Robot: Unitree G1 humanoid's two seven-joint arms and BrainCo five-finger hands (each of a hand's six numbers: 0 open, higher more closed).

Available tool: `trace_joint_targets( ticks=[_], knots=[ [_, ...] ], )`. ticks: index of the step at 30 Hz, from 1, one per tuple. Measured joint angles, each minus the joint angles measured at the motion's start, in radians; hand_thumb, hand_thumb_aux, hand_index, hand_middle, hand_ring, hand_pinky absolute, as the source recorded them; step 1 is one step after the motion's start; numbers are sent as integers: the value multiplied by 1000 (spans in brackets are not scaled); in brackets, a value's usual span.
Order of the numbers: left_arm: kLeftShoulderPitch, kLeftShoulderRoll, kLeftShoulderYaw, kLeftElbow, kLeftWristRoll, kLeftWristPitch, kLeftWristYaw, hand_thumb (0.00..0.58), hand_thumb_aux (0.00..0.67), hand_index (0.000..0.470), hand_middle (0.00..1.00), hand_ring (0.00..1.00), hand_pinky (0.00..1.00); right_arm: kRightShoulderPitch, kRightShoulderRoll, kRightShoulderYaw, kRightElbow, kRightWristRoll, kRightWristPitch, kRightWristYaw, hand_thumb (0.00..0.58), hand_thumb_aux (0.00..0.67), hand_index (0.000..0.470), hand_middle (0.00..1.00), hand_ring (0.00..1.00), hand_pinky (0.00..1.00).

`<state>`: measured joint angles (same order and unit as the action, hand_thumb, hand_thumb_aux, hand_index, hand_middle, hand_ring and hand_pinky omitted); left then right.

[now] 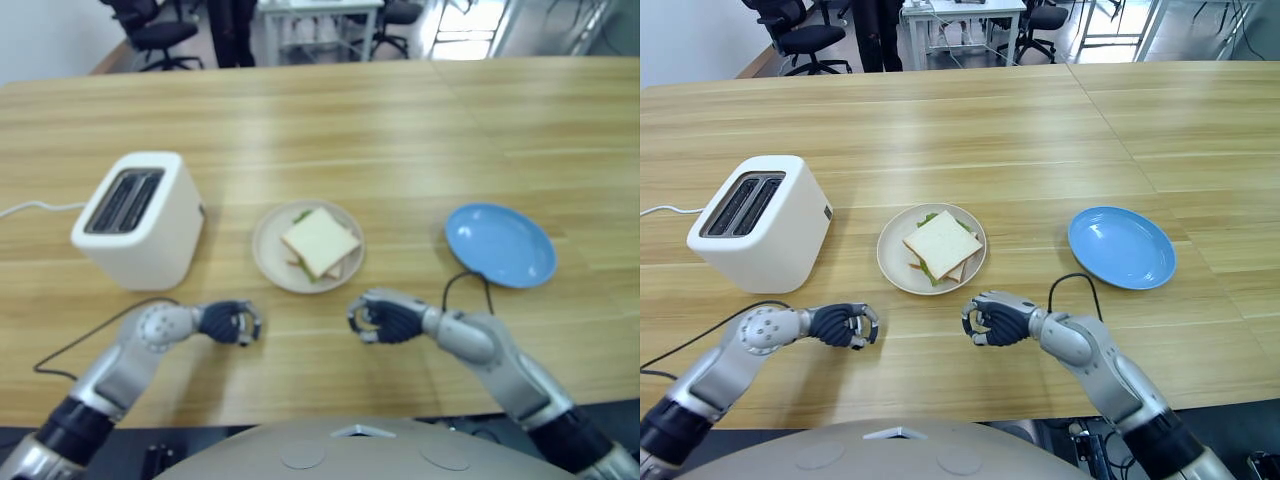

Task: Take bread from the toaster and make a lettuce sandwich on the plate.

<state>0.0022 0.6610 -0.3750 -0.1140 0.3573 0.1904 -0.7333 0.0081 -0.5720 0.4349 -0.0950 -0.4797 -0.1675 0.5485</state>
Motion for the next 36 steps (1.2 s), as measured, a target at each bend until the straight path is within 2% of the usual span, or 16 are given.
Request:
trace_joint_targets(
  ticks=[3, 11, 12, 13, 14, 15, 16, 17, 19, 20, 21, 22, 23, 29, 32, 36],
  knots=[
    [-47, -16, -11, 46, 33, -2, 29, 580, 670, 460, 1000, 1000, 1000, -54, 33, 27, 94, -35, -19, -30, 580, 670, 460, 1000, 1000, 1000],
    [-320, -137, -29, 409, 107, -118, 226, 580, 662, 455, 1000, 1000, 1000, -339, 166, 44, 511, -122, -88, -234, 580, 670, 460, 1000, 1000, 1000],
    [-354, -146, -27, 470, 111, -135, 252, 572, 594, 408, 1000, 1000, 1000, -378, 177, 44, 577, -131, -108, -270, 580, 670, 460, 1000, 1000, 1000],
    [-385, -156, -23, 513, 113, -148, 276, 568, 575, 395, 1000, 1000, 1000, -415, 185, 43, 629, -139, -115, -302, 580, 670, 460, 1000, 1000, 1000],
    [-412, -171, -17, 549, 113, -168, 304, 543, 502, 345, 1000, 1000, 1000, -446, 188, 43, 678, -151, -123, -338, 580, 670, 460, 1000, 1000, 1000],
    [-440, -184, -13, 579, 113, -185, 331, 0, 0, 0, 165, 165, 165, -476, 192, 41, 722, -158, -129, -370, 580, 670, 460, 1000, 1000, 1000],
    [-460, -193, -10, 605, 115, -208, 366, 0, 0, 0, 165, 165, 165, -499, 197, 39, 755, -158, -139, -403, 580, 670, 460, 1000, 1000, 1000],
    [-478, -205, -6, 633, 120, -223, 406, 0, 0, 0, 0, 0, 0, -518, 201, 38, 783, -161, -145, -428, 580, 670, 460, 1000, 1000, 1000],
    [-531, -241, 16, 694, 131, -268, 536, 0, 0, 0, 0, 0, 0, -562, 214, 31, 838, -161, -169, -497, 580, 670, 460, 1000, 1000, 1000],
    [-538, -247, 20, 699, 133, -277, 563, 0, 0, 0, 0, 0, 0, -566, 216, 29, 842, -161, -175, -513, 550, 518, 355, 847, 847, 847],
    [-542, -249, 23, 701, 141, -288, 602, 0, 0, 0, 0, 0, 0, -567, 216, 26, 842, -159, -183, -534, 462, 368, 253, 200, 200, 200],
    [-541, -250, 27, 701, 145, -292, 626, 0, 0, 0, 0, 0, 0, -567, 214, 24, 842, -158, -189, -549, 136, 84, 58, 0, 0, 0],
    [-532, -250, 40, 696, 145, -298, 653, 0, 0, 0, 0, 0, 0, -561, 207, 17, 826, -156, -196, -564, 0, 0, 0, 0, 0, 0],
    [-375, -247, 162, 515, 69, -318, 713, 0, 0, 0, 0, 0, 0, -422, 125, -102, 584, -63, -236, -575, 0, 0, 0, 0, 0, 0],
    [-270, -300, 288, 313, -88, -356, 722, 0, 0, 0, 0, 0, 0, -310, 123, -227, 444, 97, -242, -549, 0, 0, 0, 0, 0, 0],
    [-264, -355, 357, 259, -161, -414, 769, 0, 0, 0, 0, 0, 0, -267, 204, -394, 329, 336, -251, -548, 0, 0, 0, 0, 0, 0]
  ],
)
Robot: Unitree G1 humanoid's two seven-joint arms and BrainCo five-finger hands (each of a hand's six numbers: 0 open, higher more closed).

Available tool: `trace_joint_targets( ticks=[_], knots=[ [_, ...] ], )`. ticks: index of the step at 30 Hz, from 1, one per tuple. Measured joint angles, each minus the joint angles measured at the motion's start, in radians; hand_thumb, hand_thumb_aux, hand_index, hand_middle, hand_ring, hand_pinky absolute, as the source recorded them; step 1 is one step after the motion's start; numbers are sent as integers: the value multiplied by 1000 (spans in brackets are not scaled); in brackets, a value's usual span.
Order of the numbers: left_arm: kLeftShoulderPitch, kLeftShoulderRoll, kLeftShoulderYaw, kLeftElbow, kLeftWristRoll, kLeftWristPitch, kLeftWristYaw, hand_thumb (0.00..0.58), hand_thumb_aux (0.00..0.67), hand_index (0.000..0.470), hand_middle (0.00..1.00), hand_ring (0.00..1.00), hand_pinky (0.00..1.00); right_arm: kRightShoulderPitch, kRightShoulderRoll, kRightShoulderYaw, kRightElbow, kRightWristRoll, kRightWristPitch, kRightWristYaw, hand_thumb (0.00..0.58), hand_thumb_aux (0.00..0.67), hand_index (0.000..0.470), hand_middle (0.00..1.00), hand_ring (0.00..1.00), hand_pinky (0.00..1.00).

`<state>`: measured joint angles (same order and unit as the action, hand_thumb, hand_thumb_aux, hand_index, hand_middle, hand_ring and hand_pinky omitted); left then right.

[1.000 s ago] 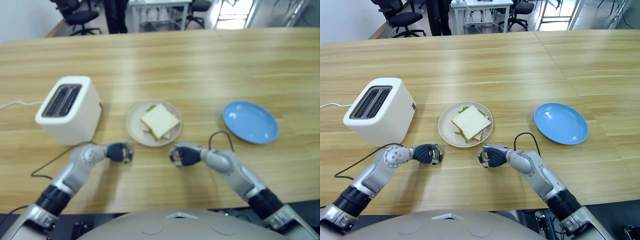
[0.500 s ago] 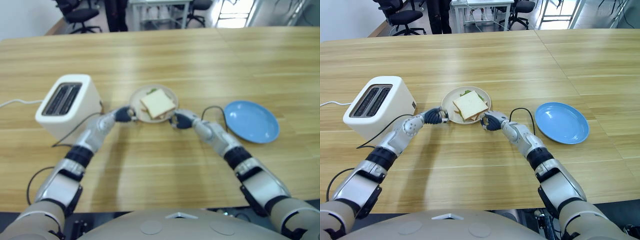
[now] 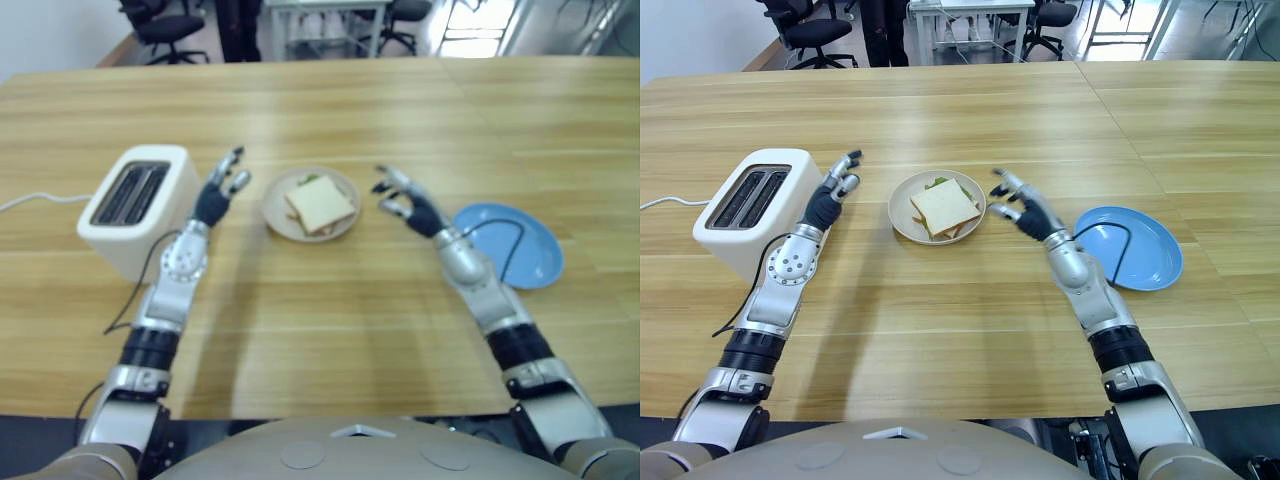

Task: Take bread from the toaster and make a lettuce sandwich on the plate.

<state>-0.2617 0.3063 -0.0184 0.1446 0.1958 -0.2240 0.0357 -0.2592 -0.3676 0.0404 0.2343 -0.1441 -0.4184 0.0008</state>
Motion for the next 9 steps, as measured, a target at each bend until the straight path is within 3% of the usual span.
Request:
trace_joint_targets(
  ticks=[3, 9],
  knots=[
    [-11, -58, 29, 64, -37, -41, 33, 0, 0, 0, 0, 0, 0, 8, 79, -86, -16, 141, -3, -2, 0, 0, 0, 0, 0, 0],
    [-44, -120, 55, 212, -107, -129, 24, 0, 0, 0, 0, 0, 0, 28, 173, -111, 100, 207, -8, 40, 0, 0, 0, 0, 0, 0]
  ],
)
